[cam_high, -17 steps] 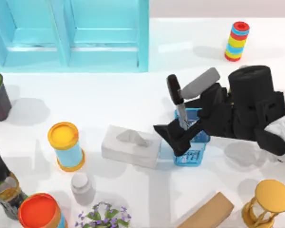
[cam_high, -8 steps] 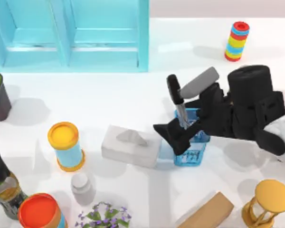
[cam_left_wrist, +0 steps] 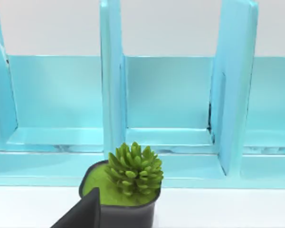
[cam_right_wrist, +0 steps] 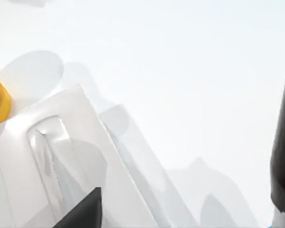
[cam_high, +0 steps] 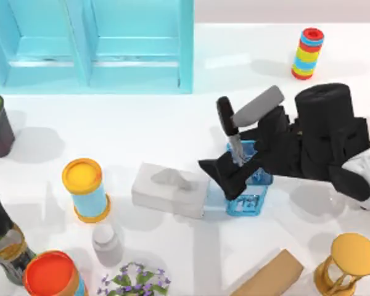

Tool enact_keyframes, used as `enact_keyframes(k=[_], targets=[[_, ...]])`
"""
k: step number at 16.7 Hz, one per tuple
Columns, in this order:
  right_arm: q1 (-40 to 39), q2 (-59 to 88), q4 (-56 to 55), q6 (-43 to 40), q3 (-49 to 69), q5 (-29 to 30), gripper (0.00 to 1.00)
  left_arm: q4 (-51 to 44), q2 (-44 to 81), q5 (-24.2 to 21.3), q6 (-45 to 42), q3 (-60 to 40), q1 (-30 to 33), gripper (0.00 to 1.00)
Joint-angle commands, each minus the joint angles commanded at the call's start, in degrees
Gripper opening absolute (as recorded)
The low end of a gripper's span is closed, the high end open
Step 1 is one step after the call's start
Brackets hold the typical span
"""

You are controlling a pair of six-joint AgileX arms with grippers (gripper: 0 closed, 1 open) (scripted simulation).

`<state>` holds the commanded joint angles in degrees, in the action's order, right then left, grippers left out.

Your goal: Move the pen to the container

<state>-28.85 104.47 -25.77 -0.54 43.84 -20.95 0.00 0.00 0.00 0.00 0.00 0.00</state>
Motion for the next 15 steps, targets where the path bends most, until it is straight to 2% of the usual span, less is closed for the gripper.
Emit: enact_keyframes(k=[10, 15], targets=[[-0.04, -0.33, 0.17, 0.17, 0.26, -0.30, 0.00, 0.00, 0.00, 0.00, 0.00, 0.00, 0.00, 1.00], [1.01, -4.94, 8.07, -4.03, 4.12, -5.75, 0.00, 0.00, 0.00, 0.00, 0.00, 0.00, 0.00, 1.00]])
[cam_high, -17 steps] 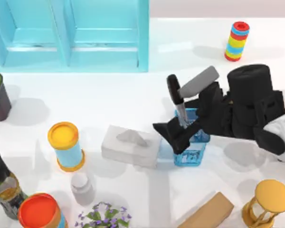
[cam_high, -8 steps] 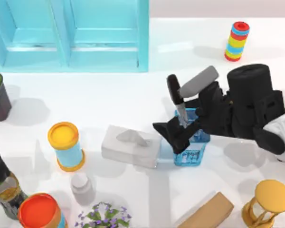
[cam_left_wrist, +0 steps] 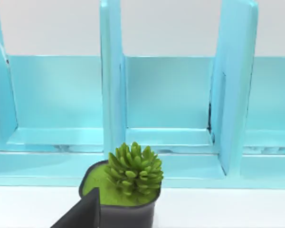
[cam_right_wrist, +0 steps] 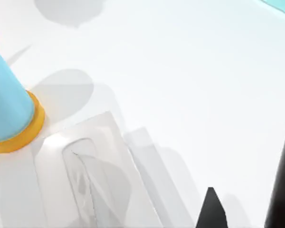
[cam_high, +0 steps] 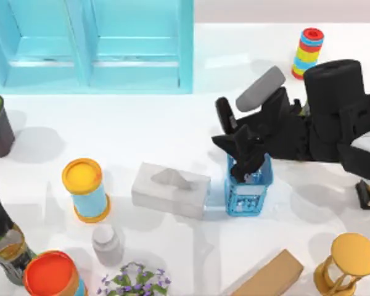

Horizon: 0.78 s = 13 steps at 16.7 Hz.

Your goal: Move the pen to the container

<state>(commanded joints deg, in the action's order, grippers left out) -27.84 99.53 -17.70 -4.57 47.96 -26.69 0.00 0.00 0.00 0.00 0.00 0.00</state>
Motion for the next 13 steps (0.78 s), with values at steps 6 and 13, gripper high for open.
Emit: enact_keyframes(k=[6, 13], targets=[[12.61, -11.43, 25.23, -10.18, 8.87, -9.83, 0.00, 0.00, 0.00, 0.00, 0.00, 0.00, 0.00, 1.00], [26.79, -19.32, 43.87, -17.49, 12.21, -16.34, 0.00, 0.00, 0.00, 0.00, 0.00, 0.00, 0.00, 1.00]])
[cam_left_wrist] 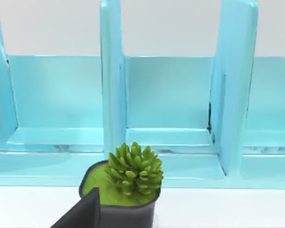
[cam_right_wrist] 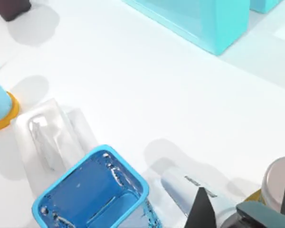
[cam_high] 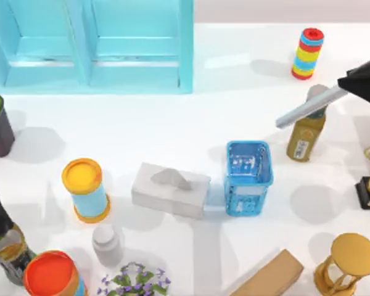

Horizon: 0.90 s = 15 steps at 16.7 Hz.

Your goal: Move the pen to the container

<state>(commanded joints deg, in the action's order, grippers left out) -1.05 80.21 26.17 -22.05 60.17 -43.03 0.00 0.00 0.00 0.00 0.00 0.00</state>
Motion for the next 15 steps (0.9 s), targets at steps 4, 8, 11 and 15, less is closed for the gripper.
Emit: enact_keyframes(k=[4, 8, 11, 15], targets=[[-0.08, 0.16, 0.15, 0.04, -0.10, -0.02, 0.00, 0.00, 0.00, 0.00, 0.00, 0.00, 0.00, 1.00], [0.33, -1.19, 3.05, -0.42, 3.36, 0.07, 0.00, 0.00, 0.00, 0.00, 0.00, 0.00, 0.00, 1.00], [2.65, -2.80, 9.46, -1.56, 9.52, 1.99, 0.00, 0.00, 0.00, 0.00, 0.00, 0.00, 0.00, 1.00], [9.22, -2.60, 21.50, -4.46, 17.71, 8.85, 0.00, 0.00, 0.00, 0.00, 0.00, 0.00, 0.00, 1.00]])
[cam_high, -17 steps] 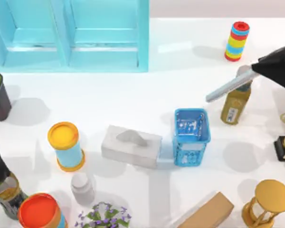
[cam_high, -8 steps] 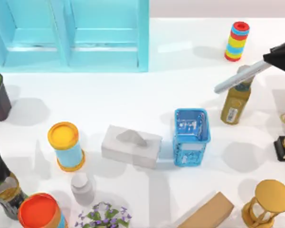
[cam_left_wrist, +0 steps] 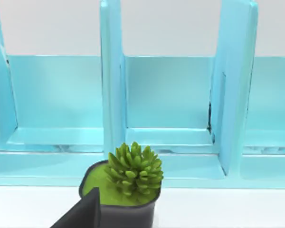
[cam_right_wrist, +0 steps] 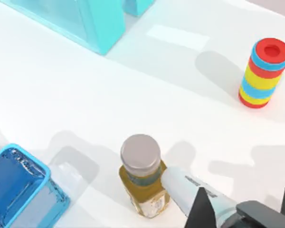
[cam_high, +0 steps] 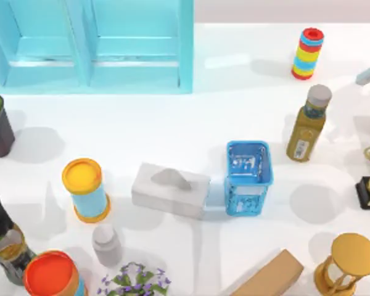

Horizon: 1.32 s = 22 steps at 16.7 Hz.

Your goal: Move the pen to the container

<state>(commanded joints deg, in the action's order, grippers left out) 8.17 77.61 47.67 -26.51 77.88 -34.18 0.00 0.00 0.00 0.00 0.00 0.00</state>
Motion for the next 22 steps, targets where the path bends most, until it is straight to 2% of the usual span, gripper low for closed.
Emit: enact_keyframes(k=[6, 10, 17, 22], targets=[[11.83, 3.27, 18.46, -6.70, 9.73, 14.09, 0.00, 0.00, 0.00, 0.00, 0.00, 0.00, 0.00, 1.00], [16.57, 5.30, 26.64, -10.77, 13.20, 20.40, 0.00, 0.00, 0.00, 0.00, 0.00, 0.00, 0.00, 1.00], [17.01, 5.55, 27.88, -11.51, 13.35, 21.40, 0.00, 0.00, 0.00, 0.00, 0.00, 0.00, 0.00, 1.00], [16.42, 5.26, 21.35, -10.57, 6.11, 21.72, 0.00, 0.00, 0.00, 0.00, 0.00, 0.00, 0.00, 1.00]])
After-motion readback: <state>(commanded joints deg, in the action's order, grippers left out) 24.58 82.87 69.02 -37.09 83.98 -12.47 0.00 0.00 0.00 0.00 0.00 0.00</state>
